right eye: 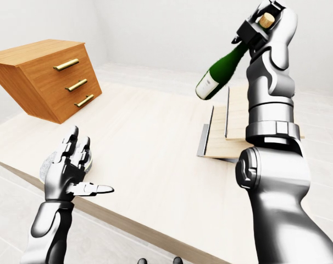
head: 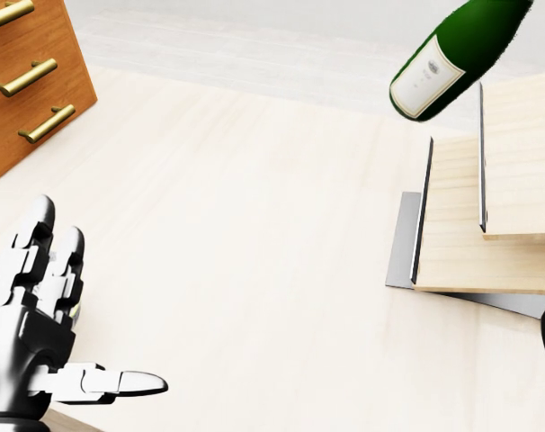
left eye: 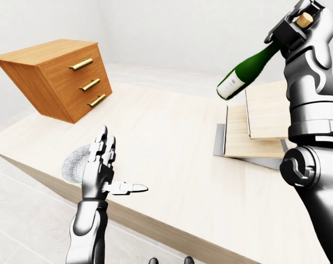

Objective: Put the wine bottle on the wine rack.

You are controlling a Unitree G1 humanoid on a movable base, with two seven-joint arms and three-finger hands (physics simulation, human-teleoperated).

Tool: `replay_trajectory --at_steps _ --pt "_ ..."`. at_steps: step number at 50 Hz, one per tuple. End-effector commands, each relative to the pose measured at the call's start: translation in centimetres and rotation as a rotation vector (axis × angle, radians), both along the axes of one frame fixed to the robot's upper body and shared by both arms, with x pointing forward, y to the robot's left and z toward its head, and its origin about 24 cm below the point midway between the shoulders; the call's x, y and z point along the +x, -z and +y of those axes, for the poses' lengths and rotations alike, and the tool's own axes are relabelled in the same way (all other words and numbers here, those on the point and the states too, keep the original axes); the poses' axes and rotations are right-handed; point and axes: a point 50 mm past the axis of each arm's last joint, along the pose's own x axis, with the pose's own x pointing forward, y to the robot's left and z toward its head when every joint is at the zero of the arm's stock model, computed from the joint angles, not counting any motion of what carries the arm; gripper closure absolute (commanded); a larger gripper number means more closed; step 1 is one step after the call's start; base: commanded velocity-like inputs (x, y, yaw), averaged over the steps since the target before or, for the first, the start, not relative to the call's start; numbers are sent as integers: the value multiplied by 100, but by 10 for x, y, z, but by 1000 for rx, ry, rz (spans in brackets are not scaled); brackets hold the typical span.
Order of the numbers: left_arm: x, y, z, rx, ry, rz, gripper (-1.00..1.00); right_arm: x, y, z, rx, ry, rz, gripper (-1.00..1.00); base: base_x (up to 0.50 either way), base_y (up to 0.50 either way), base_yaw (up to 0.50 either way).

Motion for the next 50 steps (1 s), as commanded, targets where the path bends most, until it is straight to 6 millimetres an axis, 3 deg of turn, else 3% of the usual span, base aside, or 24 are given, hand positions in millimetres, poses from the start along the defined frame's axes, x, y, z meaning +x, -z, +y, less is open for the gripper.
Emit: replay_trajectory --at_steps 1,38,42,50 --pt "-2 -6 -1 6 -1 -27 -100 -13 -19 -28 63 54 -59 100 0 0 0" --pt "-1 2 2 24 -21 11 -100 -38 10 -90 261 114 -80 100 0 0 0" --pt "2 9 2 21 -20 40 -100 -43 8 -95 289 115 -106 100 0 0 0" --pt "1 4 0 24 -15 20 -100 -51 7 -102 315 129 -135 100 0 0 0"
